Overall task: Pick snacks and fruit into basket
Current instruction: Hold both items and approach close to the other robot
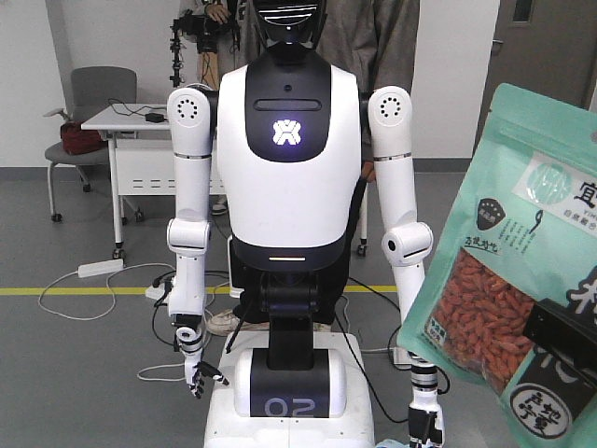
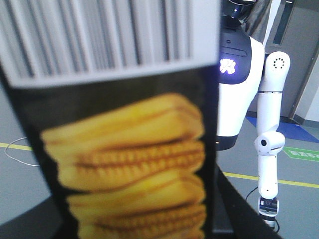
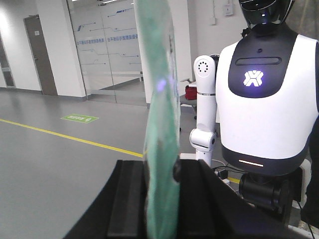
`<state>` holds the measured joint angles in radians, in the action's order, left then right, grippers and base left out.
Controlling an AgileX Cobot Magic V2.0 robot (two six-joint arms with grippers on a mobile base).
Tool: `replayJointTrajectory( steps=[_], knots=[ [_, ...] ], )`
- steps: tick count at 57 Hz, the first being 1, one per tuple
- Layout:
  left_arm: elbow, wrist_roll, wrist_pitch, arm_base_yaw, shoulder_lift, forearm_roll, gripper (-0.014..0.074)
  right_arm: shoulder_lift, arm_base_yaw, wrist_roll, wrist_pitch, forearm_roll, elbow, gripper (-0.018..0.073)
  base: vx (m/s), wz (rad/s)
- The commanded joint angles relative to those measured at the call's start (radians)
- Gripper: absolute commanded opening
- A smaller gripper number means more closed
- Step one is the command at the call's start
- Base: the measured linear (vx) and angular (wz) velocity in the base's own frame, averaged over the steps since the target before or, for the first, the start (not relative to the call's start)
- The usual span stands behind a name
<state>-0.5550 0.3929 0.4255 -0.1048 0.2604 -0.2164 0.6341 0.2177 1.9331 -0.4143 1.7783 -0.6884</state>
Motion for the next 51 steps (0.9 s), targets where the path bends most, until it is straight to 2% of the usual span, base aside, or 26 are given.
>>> replayJointTrajectory(
  steps=[1,51],
  knots=[
    [-0.037,-0.002,-0.102,-0.006,0.012,-0.007,0.0002,-0.001,-0.004,-0.001,0.032,0.003,-0.031,-0.0009,0.06,0.01],
    [-0.037,-0.002,-0.102,-0.006,0.012,-0.007,0.0002,-0.001,-0.004,-0.001,0.034,0.002,-0.031,-0.0009,0.08,-0.01]
  ],
)
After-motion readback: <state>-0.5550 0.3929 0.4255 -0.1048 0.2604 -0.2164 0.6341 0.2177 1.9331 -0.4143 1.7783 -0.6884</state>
